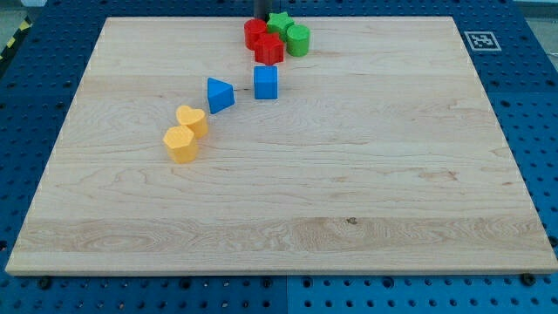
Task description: Slide the blue triangle right a bit down
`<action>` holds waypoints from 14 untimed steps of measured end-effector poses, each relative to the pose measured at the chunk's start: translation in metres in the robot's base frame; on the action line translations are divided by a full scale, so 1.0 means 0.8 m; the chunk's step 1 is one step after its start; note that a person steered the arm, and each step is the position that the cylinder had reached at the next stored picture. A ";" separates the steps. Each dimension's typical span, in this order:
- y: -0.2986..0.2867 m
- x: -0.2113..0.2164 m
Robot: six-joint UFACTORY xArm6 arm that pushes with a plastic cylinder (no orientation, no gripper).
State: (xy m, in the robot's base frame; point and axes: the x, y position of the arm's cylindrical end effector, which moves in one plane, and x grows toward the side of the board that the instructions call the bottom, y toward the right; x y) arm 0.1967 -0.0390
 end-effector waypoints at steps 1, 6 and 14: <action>-0.022 0.031; -0.126 0.182; -0.093 0.222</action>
State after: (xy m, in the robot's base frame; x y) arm 0.3744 -0.1135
